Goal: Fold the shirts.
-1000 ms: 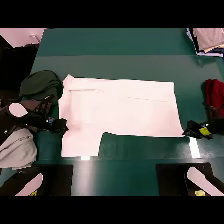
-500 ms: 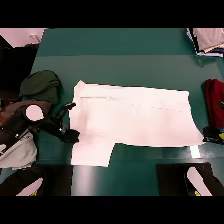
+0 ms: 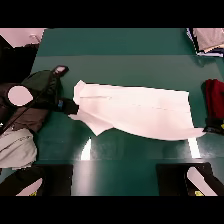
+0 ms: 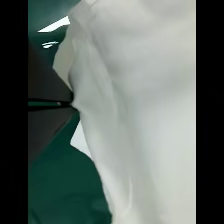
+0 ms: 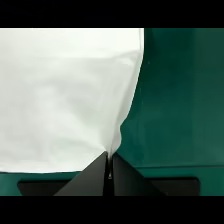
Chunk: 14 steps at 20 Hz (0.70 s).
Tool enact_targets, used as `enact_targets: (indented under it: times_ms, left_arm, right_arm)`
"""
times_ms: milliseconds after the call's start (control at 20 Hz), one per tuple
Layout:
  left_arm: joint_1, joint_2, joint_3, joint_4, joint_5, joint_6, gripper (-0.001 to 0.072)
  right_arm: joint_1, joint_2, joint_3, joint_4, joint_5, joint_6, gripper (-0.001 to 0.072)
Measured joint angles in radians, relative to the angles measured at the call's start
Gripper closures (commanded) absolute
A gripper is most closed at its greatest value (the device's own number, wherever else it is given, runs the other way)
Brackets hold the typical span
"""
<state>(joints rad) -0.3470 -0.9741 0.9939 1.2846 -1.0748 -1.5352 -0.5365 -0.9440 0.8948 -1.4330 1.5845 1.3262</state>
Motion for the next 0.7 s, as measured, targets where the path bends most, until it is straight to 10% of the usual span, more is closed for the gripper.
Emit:
enact_targets:
  times_ms: [700]
  left_arm:
    - [0.126, -0.149, 0.027, 0.094, 0.41, -0.191, 0.0683]
  right_arm:
    - [0.034, -0.277, 0.19, 0.212, -0.198, 0.024, 0.0699]
